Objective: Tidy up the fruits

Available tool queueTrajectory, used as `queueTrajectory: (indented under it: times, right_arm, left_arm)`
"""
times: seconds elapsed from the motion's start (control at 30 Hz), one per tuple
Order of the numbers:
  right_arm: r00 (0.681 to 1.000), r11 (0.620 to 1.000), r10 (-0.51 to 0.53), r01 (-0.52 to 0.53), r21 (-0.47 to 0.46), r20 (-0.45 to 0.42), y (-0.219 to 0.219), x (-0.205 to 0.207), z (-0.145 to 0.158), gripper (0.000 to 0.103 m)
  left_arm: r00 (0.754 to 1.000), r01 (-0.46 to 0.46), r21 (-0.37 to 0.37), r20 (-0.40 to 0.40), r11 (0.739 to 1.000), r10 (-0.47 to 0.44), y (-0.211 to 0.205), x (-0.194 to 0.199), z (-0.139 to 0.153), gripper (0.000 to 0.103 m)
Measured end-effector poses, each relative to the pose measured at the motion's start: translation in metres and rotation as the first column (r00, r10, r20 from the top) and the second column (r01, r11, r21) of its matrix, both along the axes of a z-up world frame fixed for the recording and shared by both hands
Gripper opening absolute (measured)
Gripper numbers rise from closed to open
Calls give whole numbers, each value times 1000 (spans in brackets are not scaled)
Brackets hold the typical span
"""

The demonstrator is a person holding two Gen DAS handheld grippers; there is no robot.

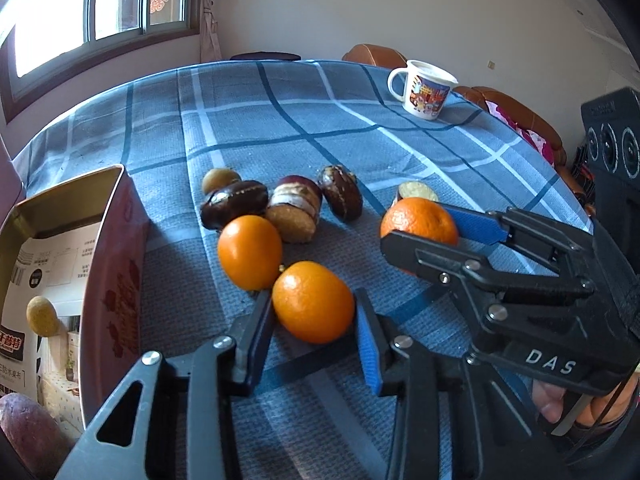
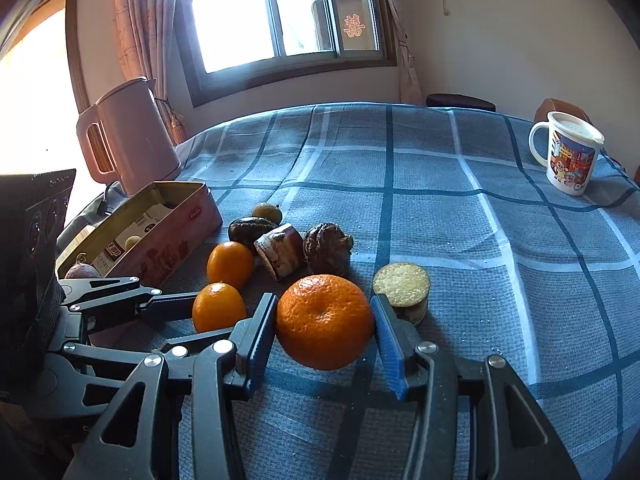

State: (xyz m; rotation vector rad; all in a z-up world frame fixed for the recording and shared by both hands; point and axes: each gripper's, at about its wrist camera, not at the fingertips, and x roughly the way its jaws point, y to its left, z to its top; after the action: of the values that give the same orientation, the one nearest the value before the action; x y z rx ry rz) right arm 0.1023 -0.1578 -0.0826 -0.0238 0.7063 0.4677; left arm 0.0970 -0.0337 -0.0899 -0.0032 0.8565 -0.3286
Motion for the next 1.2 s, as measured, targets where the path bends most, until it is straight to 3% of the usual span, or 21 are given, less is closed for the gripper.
queueTrajectory:
  times: [0.57,1.2]
  right_arm:
    - [999,1000,-5,4,10,42,-3,-6,3,50]
    - [993,999,13,-17,33,117,-5,-18,12,50]
  left_arm:
    - [989,-36,-20,143,999,39,9,-20,15,40]
    - [957,-83,-13,278,996,83,12,-40,27,40]
